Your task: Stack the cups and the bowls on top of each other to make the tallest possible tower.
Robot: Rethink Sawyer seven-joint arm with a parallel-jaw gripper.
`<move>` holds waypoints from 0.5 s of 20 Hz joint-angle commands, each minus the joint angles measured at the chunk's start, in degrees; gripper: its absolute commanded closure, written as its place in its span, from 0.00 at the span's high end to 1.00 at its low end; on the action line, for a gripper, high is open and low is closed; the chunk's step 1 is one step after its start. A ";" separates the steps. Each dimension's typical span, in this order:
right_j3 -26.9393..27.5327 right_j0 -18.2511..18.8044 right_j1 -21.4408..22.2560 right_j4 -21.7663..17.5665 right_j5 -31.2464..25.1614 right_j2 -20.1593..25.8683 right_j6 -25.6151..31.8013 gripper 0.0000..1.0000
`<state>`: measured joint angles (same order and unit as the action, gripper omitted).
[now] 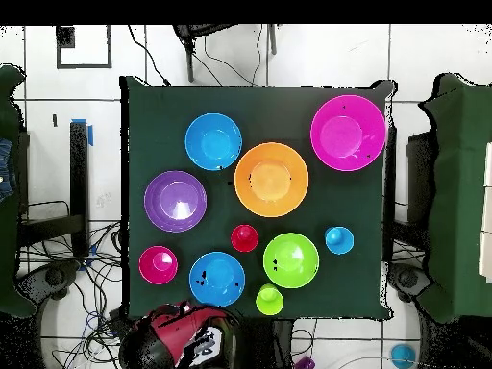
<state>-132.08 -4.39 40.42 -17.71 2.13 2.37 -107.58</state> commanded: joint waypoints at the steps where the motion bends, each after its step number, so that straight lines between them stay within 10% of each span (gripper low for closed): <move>1: 5.97 -0.21 -8.43 5.01 7.95 2.08 -12.75 1.00; 10: 9.25 -4.56 -13.05 3.08 14.48 -8.13 -10.09 1.00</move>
<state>-130.34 -6.92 32.35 -15.90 12.45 -2.41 -111.12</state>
